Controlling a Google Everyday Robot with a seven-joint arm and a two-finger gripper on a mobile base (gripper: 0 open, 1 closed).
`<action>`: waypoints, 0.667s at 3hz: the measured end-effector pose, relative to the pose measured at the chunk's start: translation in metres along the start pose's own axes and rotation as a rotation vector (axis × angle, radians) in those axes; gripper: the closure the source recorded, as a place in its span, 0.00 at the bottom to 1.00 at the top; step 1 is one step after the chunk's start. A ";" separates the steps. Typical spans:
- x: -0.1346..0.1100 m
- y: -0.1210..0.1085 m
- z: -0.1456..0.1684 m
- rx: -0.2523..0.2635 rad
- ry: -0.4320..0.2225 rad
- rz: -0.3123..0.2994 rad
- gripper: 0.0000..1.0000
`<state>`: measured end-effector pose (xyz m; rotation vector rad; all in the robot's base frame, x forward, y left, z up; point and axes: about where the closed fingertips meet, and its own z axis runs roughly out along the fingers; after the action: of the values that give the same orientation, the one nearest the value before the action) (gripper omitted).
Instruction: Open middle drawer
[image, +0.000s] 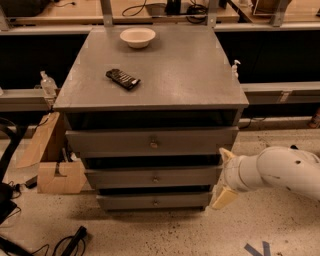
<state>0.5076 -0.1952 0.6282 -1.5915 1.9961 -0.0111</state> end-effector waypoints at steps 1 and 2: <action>0.020 -0.005 0.034 -0.003 0.020 -0.027 0.00; 0.035 -0.007 0.071 -0.035 0.063 -0.085 0.00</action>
Offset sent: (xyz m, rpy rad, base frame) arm 0.0575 -0.0089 -0.1160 -0.1760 0.0439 0.1349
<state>0.5406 -0.2043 0.5564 -1.7167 1.9849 -0.0602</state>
